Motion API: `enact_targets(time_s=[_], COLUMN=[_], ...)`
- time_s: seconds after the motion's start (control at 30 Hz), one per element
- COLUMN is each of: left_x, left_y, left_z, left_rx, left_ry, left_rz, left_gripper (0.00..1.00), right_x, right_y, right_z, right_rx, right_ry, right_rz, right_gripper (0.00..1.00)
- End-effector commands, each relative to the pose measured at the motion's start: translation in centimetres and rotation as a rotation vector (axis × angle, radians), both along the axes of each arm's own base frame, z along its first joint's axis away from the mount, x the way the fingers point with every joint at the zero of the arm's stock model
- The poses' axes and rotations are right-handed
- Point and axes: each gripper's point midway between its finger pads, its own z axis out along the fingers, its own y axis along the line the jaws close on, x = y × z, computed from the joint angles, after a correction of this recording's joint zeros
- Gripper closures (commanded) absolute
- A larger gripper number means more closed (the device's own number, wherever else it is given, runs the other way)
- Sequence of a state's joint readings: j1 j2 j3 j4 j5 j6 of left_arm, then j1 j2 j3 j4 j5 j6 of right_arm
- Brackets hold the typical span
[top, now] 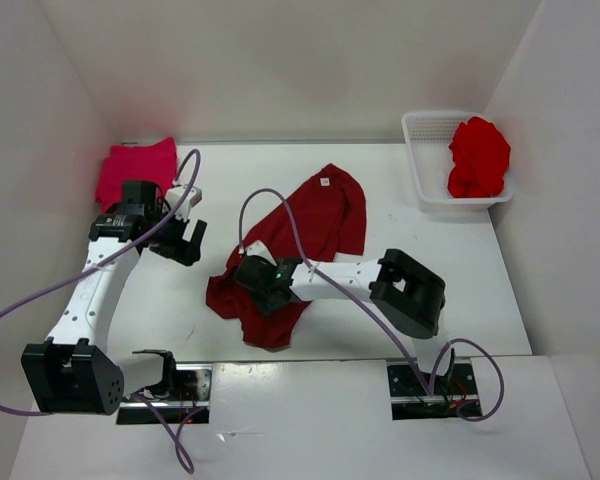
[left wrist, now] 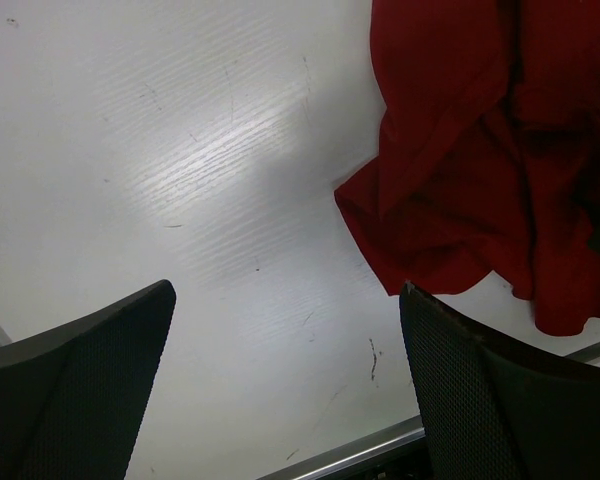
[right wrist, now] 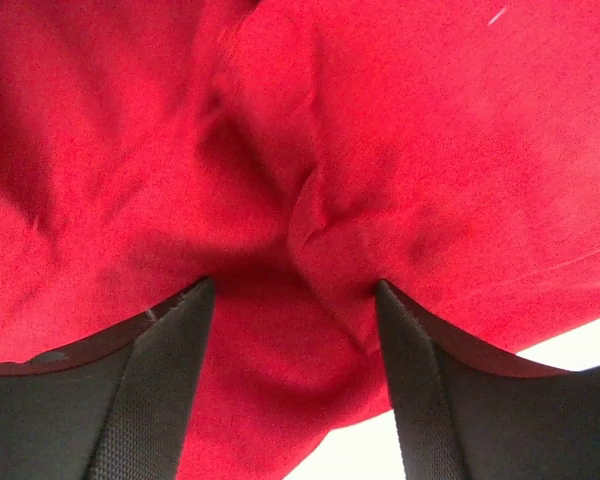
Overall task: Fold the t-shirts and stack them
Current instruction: Flatten out the tshirt
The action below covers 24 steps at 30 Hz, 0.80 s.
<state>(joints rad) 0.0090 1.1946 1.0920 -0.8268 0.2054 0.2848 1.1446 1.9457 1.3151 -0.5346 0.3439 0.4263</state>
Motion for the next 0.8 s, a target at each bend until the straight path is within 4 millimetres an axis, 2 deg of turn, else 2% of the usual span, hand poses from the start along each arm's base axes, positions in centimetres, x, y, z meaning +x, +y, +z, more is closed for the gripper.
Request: enact_targets(time_s=[0.0,0.13,0.3,0.37,0.43,0.53,0.6,0.67,0.7,0.77], left_x=[0.3,0.2,0.2,0.2,0.2,0.2,0.0,0.0,-0.2,-0.2], left_y=[-0.1,-0.3,-0.3,-0.3,-0.3,-0.3,-0.8,-1.3,-1.5,-1.8], left_z=[0.7,0.7,0.7,0.7,0.7,0.7,0.5,0.6,0.0,0.1], left_rx=[-0.014,-0.022,-0.022,-0.022,-0.022,-0.022,-0.046,-0.07,-0.081,-0.092], left_ry=[-0.037,-0.038,-0.038,-0.038,-0.038,-0.038,-0.028,-0.031,-0.01,-0.013], left_rz=[0.007,0.002,0.002,0.002,0.002,0.002,-0.015,-0.042,-0.048,-0.067], left_gripper=[0.01,0.01,0.01,0.01,0.01,0.01,0.01,0.01,0.01,0.01], right_x=[3.0,3.8,4.2,4.7,5.3,5.7,6.0,6.6,6.6,6.8], right_y=[0.2,-0.2,-0.7,-1.1,-1.1,-1.1,-1.2,-0.9,-0.9,-1.3], right_z=[0.9,2.5,3.1,2.1,2.4,2.4,3.3,3.2,3.2,1.9], right_rx=[-0.016,0.016,0.015,-0.038,-0.061,-0.068,-0.049,-0.016,-0.016,-0.033], right_ry=[-0.129,-0.163,-0.193,-0.217,-0.244,-0.261,-0.268,-0.245,-0.245,-0.225], right_rz=[-0.096,-0.153,-0.175,-0.181,-0.193,-0.201,-0.213,-0.224,-0.224,-0.228], right_gripper=[0.31,0.34,0.36,0.42,0.5,0.53,0.55,0.6,0.63,0.75])
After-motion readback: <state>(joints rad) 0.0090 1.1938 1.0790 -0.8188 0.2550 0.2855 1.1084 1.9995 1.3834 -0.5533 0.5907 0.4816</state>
